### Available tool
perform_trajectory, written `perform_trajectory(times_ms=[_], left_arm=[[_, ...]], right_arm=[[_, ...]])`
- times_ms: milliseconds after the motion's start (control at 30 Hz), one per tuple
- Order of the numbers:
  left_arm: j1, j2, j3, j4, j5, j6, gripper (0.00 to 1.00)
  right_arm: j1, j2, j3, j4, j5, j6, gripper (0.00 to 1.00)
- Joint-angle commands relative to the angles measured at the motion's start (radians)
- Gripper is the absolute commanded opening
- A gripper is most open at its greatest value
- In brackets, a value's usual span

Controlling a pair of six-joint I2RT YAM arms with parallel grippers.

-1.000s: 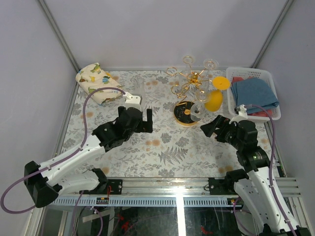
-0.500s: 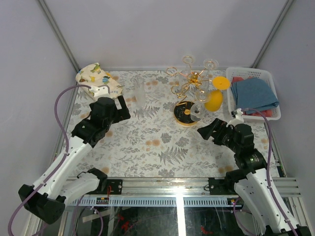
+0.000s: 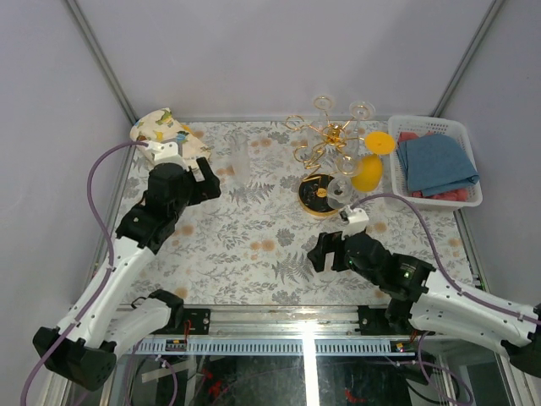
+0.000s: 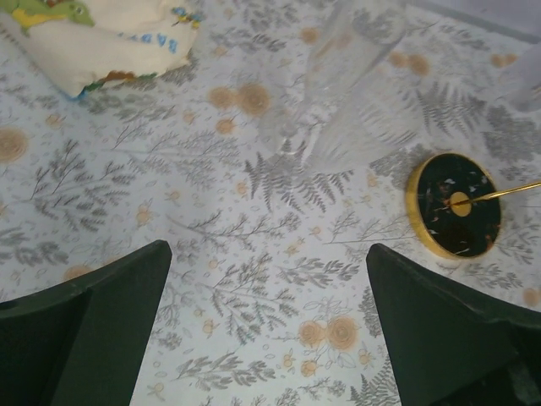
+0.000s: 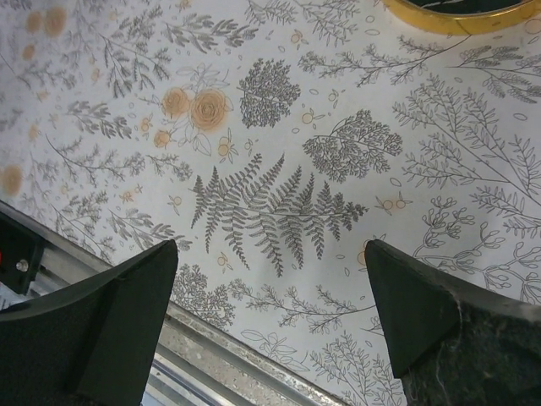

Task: Place the wine glass upside down on the wine glass rack
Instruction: Turn the wine glass upside down at the wine rack.

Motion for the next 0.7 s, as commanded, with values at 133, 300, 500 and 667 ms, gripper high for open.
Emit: perform_trajectory(times_ms=[133, 300, 500, 667], left_arm=[[-0.004, 0.128, 0.084, 0.196, 0.134, 0.065, 1.00], [-0.111, 0.261, 0.161, 0.208, 0.030, 0.068, 1.00], [-0.215, 0.426, 0.273, 0.162, -0.129, 0.072, 1.00], [-0.226, 0.507, 0.320, 0.109, -0.214, 0.056, 1.00]], right_arm=[[0.088, 0.060, -0.029, 0.170, 0.146, 0.020, 1.00], [0.088, 0.032, -0.060, 0.161, 0.160, 0.016, 1.00], [0.089, 0.024, -0.072, 0.130, 0.161, 0.021, 1.00], [0.089, 0.021, -0.086, 0.135, 0.159, 0.022, 0.99]])
